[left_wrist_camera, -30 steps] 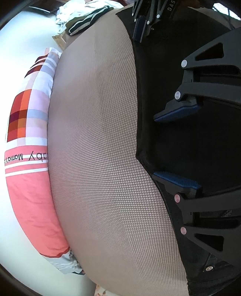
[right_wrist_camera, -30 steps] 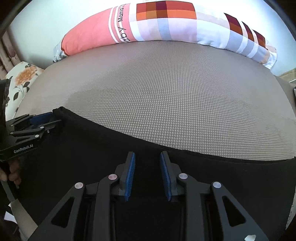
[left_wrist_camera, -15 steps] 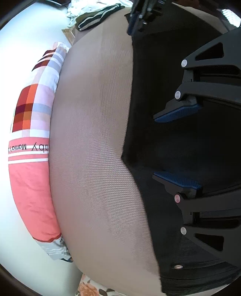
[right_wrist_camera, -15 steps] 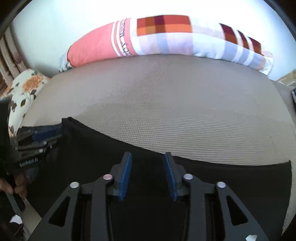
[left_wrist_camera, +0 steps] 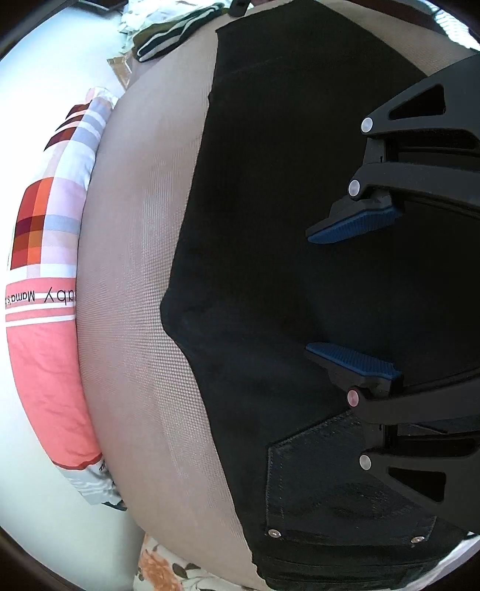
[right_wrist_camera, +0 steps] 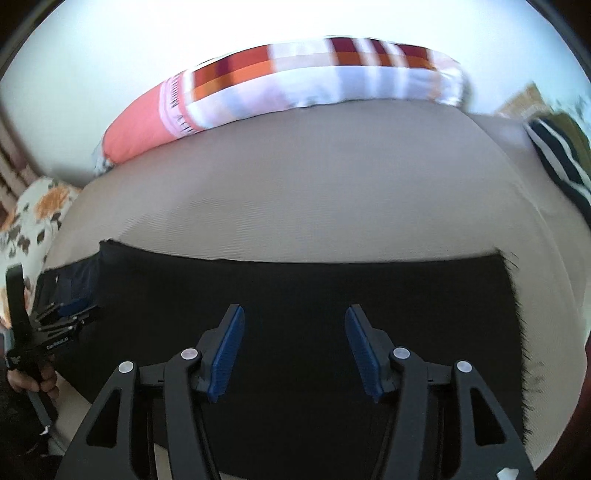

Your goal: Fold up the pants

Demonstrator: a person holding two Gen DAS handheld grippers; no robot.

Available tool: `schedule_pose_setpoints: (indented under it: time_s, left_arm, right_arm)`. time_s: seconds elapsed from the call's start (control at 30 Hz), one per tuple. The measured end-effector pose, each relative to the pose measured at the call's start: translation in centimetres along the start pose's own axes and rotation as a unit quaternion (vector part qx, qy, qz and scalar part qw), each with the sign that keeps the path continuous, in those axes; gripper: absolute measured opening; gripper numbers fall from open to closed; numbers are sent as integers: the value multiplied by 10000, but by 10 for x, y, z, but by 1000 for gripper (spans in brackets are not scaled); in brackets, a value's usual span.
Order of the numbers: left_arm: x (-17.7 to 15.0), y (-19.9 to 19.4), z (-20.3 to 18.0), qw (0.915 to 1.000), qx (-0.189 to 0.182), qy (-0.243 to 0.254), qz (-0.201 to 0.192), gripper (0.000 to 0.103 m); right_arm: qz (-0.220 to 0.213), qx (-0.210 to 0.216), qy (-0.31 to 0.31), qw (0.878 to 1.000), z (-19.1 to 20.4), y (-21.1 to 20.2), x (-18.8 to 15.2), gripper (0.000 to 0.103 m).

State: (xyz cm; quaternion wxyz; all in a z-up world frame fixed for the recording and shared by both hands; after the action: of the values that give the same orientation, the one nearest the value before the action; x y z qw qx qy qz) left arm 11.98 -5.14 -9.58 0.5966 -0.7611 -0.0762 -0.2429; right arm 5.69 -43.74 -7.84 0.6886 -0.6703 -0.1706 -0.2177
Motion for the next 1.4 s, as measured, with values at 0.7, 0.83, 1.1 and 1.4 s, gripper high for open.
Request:
schedule_pose_setpoints:
  time_s: [0.7, 0.83, 1.1, 1.4]
  left_arm:
    - [-1, 4, -3, 9998, 102, -160, -2, 68]
    - [-2, 4, -3, 9998, 129, -159, 17, 69]
    - [-2, 6, -4, 9995, 219, -212, 51, 71]
    - [0, 11, -6, 9990, 326, -303, 107, 75]
  right_arm:
    - [906, 999, 1964, 9712, -218, 8, -17, 41]
    - [1065, 1258, 1991, 9660, -233, 20, -20, 37]
    - [1153, 1974, 1750, 9577, -232, 37, -15, 26]
    - [1129, 2496, 1970, 9413, -228, 58, -13, 7]
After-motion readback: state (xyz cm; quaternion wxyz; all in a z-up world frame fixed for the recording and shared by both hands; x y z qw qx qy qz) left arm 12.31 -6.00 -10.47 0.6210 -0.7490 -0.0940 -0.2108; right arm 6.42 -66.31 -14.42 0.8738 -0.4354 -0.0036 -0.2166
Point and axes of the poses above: each gripper's, at about its wrist camera, not at the fingertips, and y roughly the way its jaws point, z to its left, x to its top, the point moved 1 cm from there along y, roughly the way its jaws point, and after that the axes turned 8 degrees about -x, right-handed, at the moved point
